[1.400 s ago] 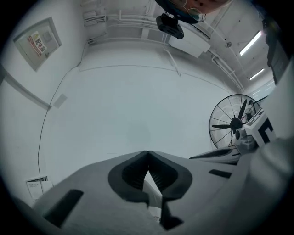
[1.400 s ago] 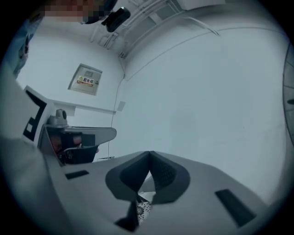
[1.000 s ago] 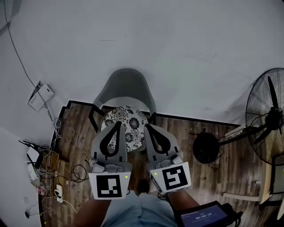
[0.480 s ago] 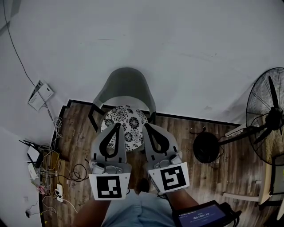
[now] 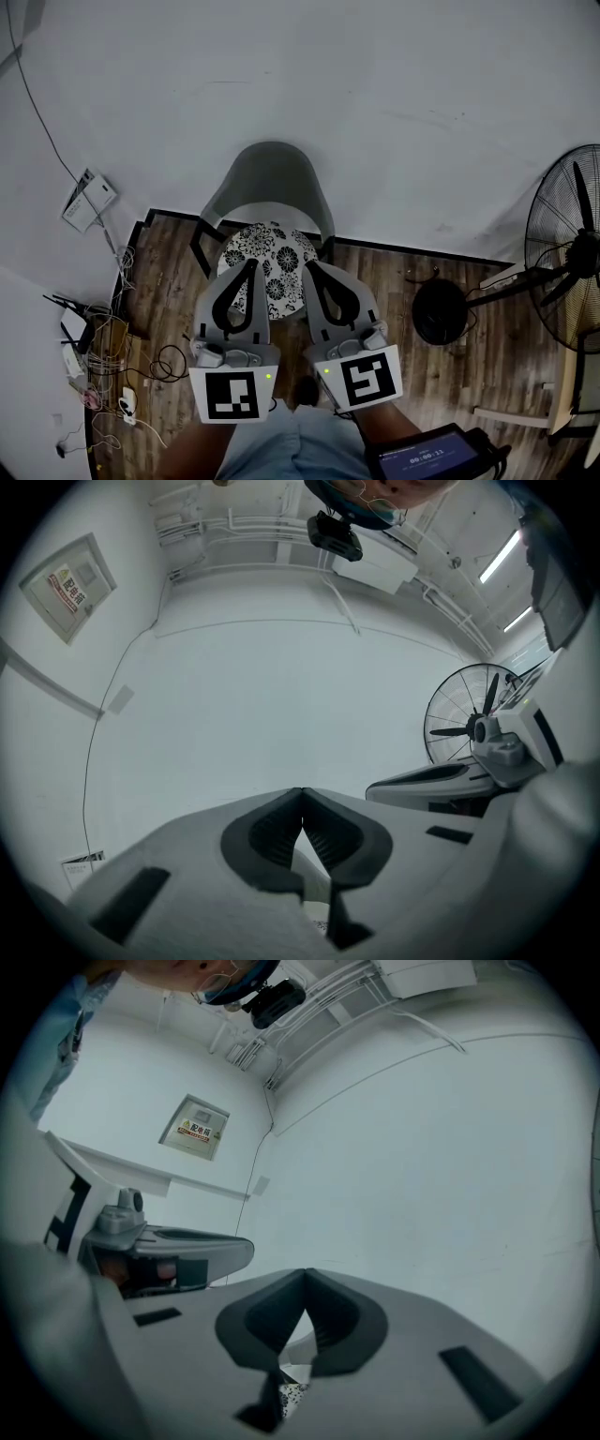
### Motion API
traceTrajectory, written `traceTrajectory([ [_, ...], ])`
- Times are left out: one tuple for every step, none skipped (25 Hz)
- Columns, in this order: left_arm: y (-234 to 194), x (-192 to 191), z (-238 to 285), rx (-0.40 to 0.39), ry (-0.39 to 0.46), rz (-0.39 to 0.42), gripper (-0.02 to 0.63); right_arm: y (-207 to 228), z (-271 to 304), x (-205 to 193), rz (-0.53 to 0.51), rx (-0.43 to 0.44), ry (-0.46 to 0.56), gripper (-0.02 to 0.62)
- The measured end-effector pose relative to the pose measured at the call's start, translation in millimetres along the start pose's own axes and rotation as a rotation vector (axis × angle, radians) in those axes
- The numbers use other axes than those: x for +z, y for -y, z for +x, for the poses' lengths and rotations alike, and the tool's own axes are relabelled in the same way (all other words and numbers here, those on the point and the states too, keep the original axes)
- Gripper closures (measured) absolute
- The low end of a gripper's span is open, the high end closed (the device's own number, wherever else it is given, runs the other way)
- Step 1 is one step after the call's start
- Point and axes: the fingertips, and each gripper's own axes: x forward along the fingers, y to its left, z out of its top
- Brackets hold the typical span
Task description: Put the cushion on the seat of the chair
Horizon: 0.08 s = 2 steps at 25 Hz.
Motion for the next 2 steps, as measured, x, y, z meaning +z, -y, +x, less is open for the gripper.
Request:
traceTrajectory([
  [-0.4, 0.0, 1.2, 0.002, -0.001, -0.003, 0.597, 0.6, 1.0, 0.8, -0.001, 0.002, 0.002, 0.591],
  [-0.9, 0.0, 2.4, 0.004, -0.001, -0.006, 0.597, 1.2, 2.0, 1.6, -0.002, 0.004, 0.003, 0.591],
])
